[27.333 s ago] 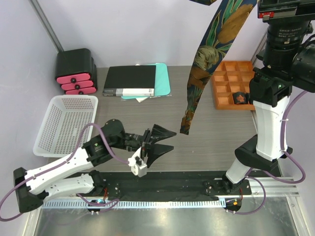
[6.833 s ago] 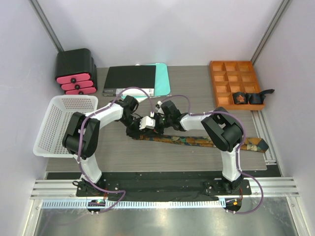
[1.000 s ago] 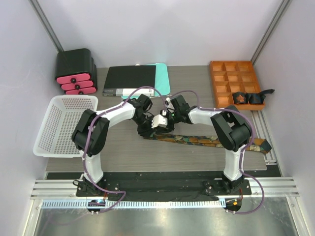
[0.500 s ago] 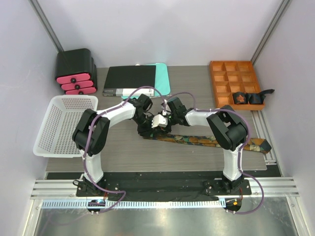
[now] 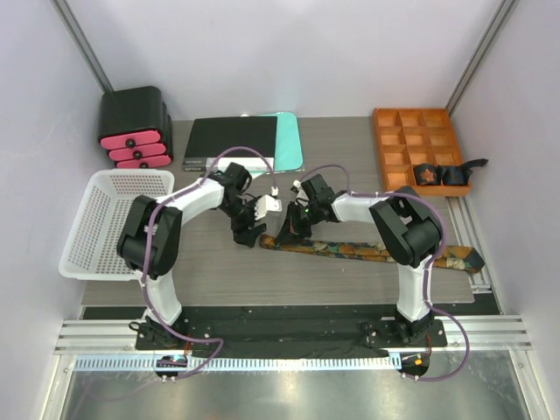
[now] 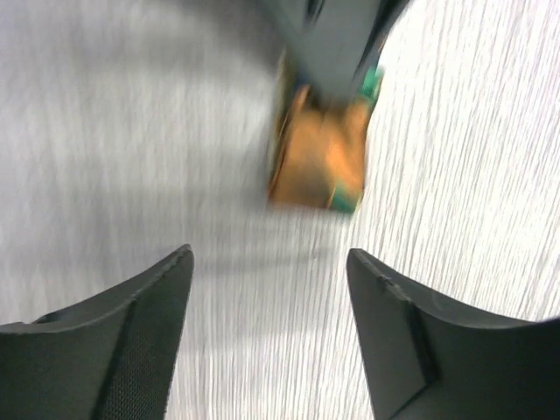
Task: Roll the ties
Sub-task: Roll the tie at the center of the board.
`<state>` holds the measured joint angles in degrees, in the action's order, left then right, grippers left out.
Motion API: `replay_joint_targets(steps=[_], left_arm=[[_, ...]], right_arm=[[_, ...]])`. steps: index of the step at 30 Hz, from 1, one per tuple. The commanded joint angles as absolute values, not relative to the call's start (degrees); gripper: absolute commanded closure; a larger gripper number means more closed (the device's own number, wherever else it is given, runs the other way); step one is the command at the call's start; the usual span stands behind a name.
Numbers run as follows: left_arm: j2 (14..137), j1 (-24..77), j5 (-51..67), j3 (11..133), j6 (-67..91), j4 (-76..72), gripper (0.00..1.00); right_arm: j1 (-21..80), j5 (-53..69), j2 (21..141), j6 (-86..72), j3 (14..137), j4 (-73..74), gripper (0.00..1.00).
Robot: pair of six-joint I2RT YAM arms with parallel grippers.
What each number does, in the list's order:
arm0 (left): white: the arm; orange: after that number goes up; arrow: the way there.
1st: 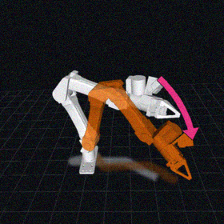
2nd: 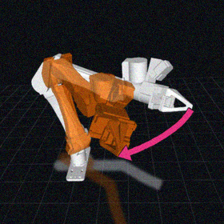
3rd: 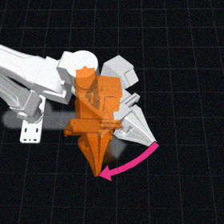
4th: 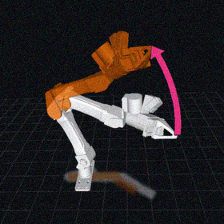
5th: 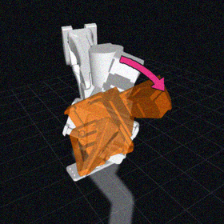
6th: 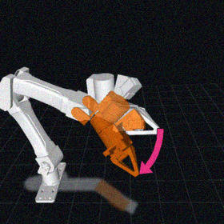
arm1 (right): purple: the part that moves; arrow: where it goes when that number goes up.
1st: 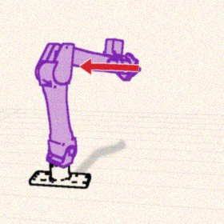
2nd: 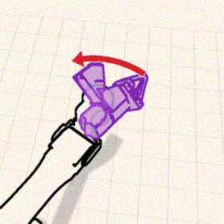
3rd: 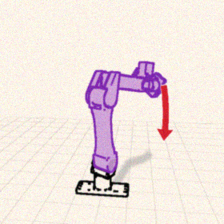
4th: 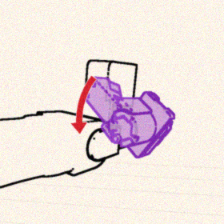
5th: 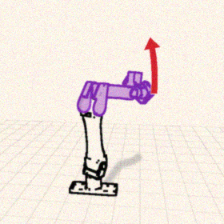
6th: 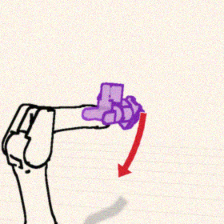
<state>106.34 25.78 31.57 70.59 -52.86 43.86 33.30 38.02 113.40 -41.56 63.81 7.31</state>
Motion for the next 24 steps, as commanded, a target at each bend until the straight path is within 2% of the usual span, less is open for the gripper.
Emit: replay_joint_targets(steps=[1, 6, 14, 20, 21, 24], left_arm=[[100.6, 24.4, 37.3, 67.5, -52.8, 41.3, 0.25], [101.6, 25.6, 37.7, 67.6, -51.5, 39.5, 0.19], [104.5, 29.3, 30.7, 69.2, -50.9, 37.7, 0.21], [106.6, 30.9, 29.3, 70.0, -53.6, 41.2, 0.37], [106.4, 30.9, 29.4, 69.5, -53.4, 41.2, 0.44], [103.9, 30.8, 30.8, 66.8, -52.1, 40.1, 0.55]], right_arm=[[33.0, 34.5, 114.5, -37.1, 65.2, 11.9, 0.99], [33.0, 33.1, 116.3, -35.2, 65.0, 12.7, 0.99], [33.0, 32.2, 118.1, -33.8, 64.8, 12.5, 0.99], [33.4, 32.4, 118.7, -35.0, 63.1, 8.3, 0.99], [33.7, 32.5, 119.2, -35.2, 63.6, 7.3, 0.99], [34.5, 33.3, 120.7, -32.9, 66.0, 6.2, 0.99]])
